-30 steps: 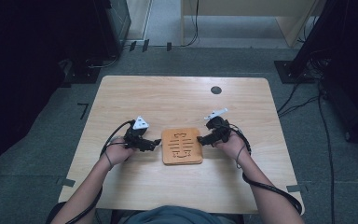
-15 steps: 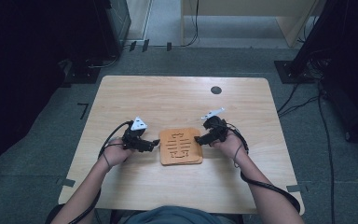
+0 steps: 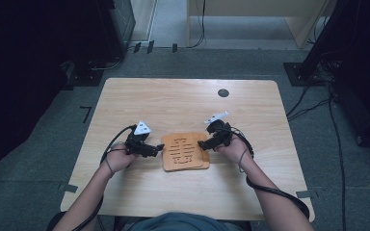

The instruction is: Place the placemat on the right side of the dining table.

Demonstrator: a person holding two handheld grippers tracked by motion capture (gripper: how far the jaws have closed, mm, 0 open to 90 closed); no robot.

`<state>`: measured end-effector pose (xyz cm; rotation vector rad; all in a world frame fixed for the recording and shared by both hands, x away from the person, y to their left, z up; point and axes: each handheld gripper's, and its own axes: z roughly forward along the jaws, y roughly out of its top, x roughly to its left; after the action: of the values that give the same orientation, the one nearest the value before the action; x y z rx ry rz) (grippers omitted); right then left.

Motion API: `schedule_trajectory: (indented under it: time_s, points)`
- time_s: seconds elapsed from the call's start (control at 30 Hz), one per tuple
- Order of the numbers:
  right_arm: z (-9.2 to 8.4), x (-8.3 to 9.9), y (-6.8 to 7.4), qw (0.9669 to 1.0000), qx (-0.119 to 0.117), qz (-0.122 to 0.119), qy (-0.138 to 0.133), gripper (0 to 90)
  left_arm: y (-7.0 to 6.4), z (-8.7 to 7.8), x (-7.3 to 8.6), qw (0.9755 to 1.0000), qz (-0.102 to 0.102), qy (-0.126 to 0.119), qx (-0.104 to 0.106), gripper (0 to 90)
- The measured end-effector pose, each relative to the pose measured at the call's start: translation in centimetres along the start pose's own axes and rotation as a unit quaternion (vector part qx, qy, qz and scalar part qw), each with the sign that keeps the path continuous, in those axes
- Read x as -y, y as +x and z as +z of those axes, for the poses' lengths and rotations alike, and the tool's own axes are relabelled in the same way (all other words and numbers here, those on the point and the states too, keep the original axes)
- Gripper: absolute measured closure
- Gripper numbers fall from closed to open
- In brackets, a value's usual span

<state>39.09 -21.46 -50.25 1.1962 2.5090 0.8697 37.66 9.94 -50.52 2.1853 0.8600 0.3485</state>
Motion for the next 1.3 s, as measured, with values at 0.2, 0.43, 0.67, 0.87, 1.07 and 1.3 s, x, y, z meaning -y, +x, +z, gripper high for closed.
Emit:
schedule_trajectory:
  time_s: [0.2,0.43,0.67,0.87,1.07,1.3]
  points:
    - [0.2,-0.2,0.3,1.0,0.0,-0.001,0.0,6.8,0.1,-0.1,0.1,1.0,0.0,0.001,-0.002,12.4]
    - [0.3,-0.4,0.5,1.0,-0.002,-0.007,0.0,6.8,0.1,-0.1,0.3,1.0,-0.001,0.003,-0.003,12.4]
    - [-0.4,-0.8,0.8,0.9999,-0.001,-0.006,-0.009,6.8,0.1,-0.1,0.3,1.0,-0.001,0.004,-0.003,12.4]
    - [-0.7,-1.2,1.5,0.9999,-0.006,-0.005,-0.015,6.8,0.1,-0.1,0.2,1.0,0.003,0.003,-0.004,12.5]
    - [-0.7,-1.6,2.6,0.9996,-0.014,-0.014,-0.019,6.8,0.0,0.0,0.2,1.0,0.0,0.002,-0.002,12.4]
    - [-0.7,-1.9,3.3,0.9994,-0.02,-0.016,-0.021,7.1,0.0,0.1,0.3,1.0,-0.003,0.002,-0.001,12.4]
